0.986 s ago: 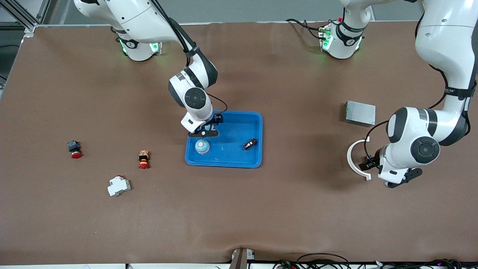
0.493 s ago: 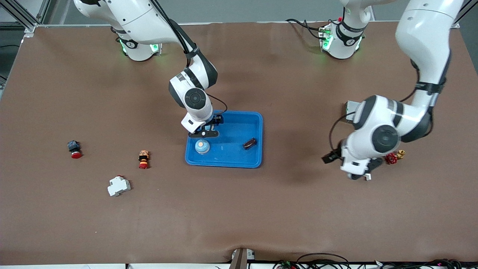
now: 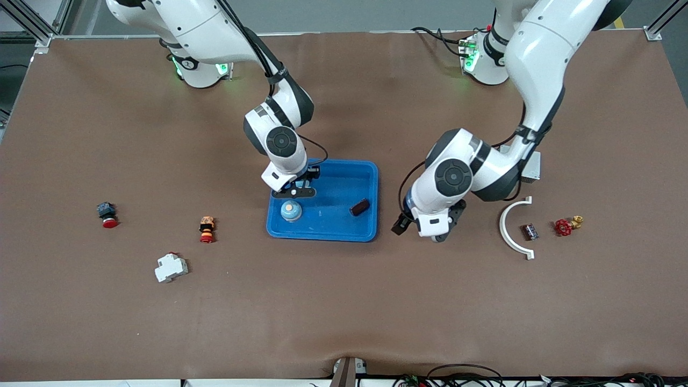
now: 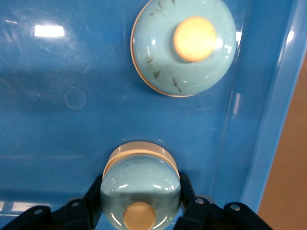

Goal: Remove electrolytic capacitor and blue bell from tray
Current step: 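Return the left gripper to the tray while the right gripper lifts the bell, then place the bell near the red button while the left gripper grasps the capacitor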

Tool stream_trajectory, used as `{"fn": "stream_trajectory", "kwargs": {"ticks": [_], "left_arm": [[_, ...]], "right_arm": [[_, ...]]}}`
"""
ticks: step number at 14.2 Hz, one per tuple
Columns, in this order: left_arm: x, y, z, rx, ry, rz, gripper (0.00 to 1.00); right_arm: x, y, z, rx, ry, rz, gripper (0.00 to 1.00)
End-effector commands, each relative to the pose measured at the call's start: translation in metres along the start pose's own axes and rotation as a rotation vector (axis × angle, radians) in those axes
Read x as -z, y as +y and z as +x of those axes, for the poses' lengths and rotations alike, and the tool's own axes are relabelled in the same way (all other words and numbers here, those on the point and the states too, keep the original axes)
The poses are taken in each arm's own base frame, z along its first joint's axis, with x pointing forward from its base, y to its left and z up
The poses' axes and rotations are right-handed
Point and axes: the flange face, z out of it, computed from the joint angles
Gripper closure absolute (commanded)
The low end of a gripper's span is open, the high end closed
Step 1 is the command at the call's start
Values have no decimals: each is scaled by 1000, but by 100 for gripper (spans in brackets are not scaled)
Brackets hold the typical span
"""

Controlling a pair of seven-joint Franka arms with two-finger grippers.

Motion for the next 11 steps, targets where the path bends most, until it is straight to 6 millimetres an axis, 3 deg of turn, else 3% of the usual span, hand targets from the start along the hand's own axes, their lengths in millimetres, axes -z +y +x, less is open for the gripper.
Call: {"fn": "stream_trajectory", "kwargs": {"ticks": [1, 3, 5, 7, 8, 10, 11], "left_arm": [[-9, 11, -13, 179, -39, -55, 0], [-21, 12, -30, 278, -52, -65, 0], [-33, 11, -59, 334, -61, -87, 0], [-42, 10, -75, 374, -74, -88, 0], [-46, 8, -89, 375, -83, -98, 0], [-56, 7, -95, 391, -89, -104, 0], [-63, 5, -94, 391, -86, -97, 6]], "right_arm": [[9, 1, -2, -14, -13, -9, 79], [37, 6, -6, -9, -37, -23, 79], [83, 15, -15, -2, -59, -50, 79], [127, 29, -24, 6, -61, -85, 80], [142, 41, -25, 10, -54, -109, 80], [169, 68, -27, 26, -56, -127, 80], [179, 91, -27, 52, -64, -121, 80]]}}
